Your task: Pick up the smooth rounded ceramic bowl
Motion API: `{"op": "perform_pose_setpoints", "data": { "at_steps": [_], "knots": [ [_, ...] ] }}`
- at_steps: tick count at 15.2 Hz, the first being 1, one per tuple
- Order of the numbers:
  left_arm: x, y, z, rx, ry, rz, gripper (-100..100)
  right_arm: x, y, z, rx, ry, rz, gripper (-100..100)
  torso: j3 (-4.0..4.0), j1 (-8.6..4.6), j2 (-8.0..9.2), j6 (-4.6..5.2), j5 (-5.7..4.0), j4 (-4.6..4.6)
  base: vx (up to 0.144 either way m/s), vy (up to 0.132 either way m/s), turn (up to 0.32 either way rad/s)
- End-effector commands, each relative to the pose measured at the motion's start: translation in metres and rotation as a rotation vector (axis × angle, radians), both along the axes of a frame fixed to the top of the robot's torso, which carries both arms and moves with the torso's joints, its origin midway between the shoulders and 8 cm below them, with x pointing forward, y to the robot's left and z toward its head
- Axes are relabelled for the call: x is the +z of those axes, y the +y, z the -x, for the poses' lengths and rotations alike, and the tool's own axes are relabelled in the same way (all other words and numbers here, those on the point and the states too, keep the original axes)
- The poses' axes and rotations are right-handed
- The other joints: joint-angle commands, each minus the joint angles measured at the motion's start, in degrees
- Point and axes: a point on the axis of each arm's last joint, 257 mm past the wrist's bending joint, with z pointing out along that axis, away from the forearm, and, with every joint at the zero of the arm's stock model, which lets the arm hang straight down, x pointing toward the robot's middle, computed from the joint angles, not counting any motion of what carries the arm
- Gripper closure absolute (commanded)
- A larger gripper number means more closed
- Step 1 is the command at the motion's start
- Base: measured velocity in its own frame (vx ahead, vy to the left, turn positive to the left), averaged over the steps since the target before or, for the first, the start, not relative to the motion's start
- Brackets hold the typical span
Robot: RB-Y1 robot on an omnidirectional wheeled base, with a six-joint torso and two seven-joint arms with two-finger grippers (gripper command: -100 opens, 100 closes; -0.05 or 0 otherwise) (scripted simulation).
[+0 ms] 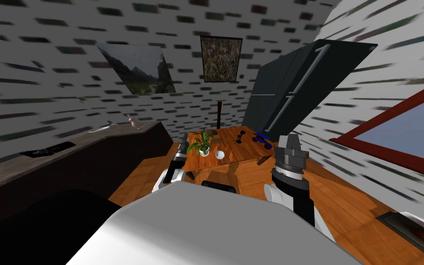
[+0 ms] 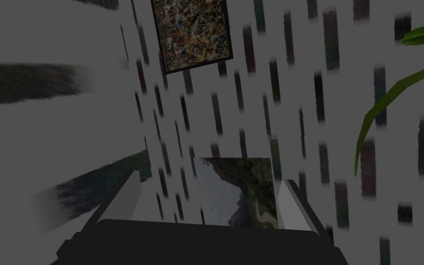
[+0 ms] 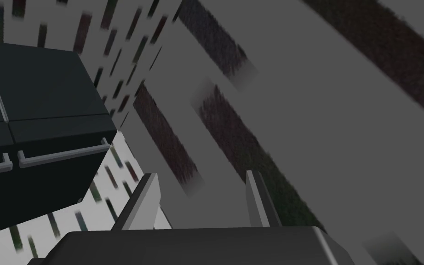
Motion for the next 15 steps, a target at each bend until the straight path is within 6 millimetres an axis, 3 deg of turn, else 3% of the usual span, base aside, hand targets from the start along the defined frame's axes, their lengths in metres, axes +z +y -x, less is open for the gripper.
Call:
{"op": "perform_pose_setpoints", "data": {
  "at_steps": [1,6,8,15],
  "knots": [
    [-0.012,0.002,-0.007,-0.002,0.031,-0.006,-100,0.000,0.000,0.000,0.000,0.000,0.000,0,0.00,0.00,0.00,0.00,0.00,0.00,0.016,-0.054,-0.002],
    [-0.051,0.013,-0.029,0.000,0.133,-0.014,-100,0.000,0.000,0.000,0.000,0.000,0.000,0,-0.01,0.03,-0.03,0.00,0.01,0.00,0.025,-0.053,-0.008],
    [-0.058,0.015,-0.030,0.003,0.147,-0.013,-100,0.000,0.000,0.000,0.000,0.000,0.000,0,-0.01,0.02,-0.02,0.00,0.01,0.00,0.021,-0.048,-0.003],
    [-0.112,0.033,-0.051,0.024,0.282,-0.003,-100,0.000,0.000,0.000,0.000,0.000,0.000,0,0.00,0.04,-0.01,0.01,0.01,0.00,0.023,-0.053,-0.007]
  ]
}}
